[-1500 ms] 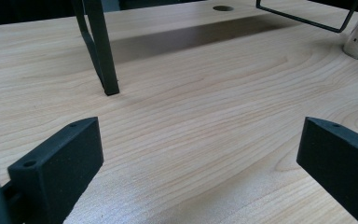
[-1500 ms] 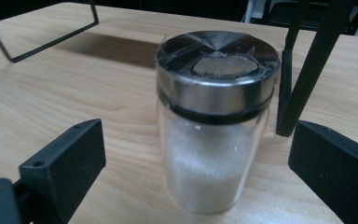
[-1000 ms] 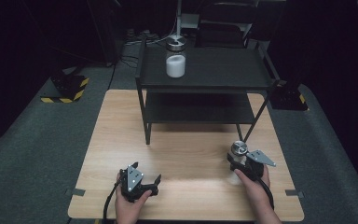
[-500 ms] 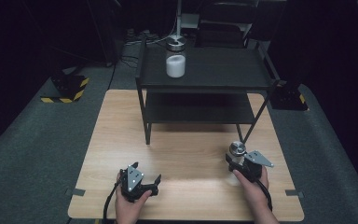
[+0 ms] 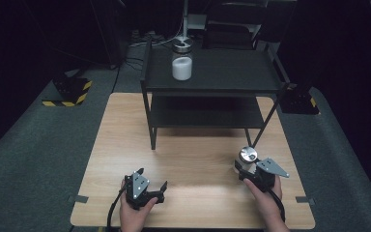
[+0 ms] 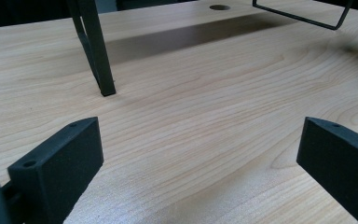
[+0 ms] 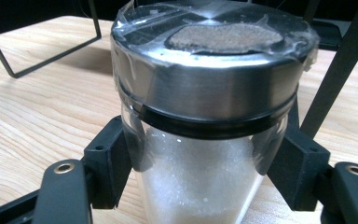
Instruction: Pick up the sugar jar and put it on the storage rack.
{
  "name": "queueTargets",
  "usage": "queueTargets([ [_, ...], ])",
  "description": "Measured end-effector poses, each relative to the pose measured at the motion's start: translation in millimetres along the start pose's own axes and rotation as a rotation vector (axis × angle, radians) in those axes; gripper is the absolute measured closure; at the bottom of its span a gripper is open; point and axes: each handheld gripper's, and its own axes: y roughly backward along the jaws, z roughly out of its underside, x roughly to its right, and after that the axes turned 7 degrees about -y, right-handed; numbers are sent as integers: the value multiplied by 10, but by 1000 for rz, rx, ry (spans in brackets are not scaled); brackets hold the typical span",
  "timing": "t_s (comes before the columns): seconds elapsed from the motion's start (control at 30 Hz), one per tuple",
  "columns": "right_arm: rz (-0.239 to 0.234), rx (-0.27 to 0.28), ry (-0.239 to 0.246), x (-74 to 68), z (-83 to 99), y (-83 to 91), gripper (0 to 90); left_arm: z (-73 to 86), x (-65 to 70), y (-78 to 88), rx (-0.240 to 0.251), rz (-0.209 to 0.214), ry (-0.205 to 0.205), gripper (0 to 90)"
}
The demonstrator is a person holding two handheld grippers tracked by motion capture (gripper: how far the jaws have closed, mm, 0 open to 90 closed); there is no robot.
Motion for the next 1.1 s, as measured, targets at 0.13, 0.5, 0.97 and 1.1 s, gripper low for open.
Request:
queueTargets([
  [0.13, -1, 17, -3, -37, -47, 76, 305, -2, 0, -1, -1, 0, 2, 5],
  [0.5, -11, 75, 10, -157, -251, 274, 306, -6, -1, 2, -4, 5, -6, 5],
  [0.97, -31, 141, 12, -307, -528, 509, 306, -9, 3, 1, -5, 8, -14, 5],
  [1.1, -34, 161, 15, -331, -616, 567, 306, -7, 0, 3, -4, 11, -15, 5],
])
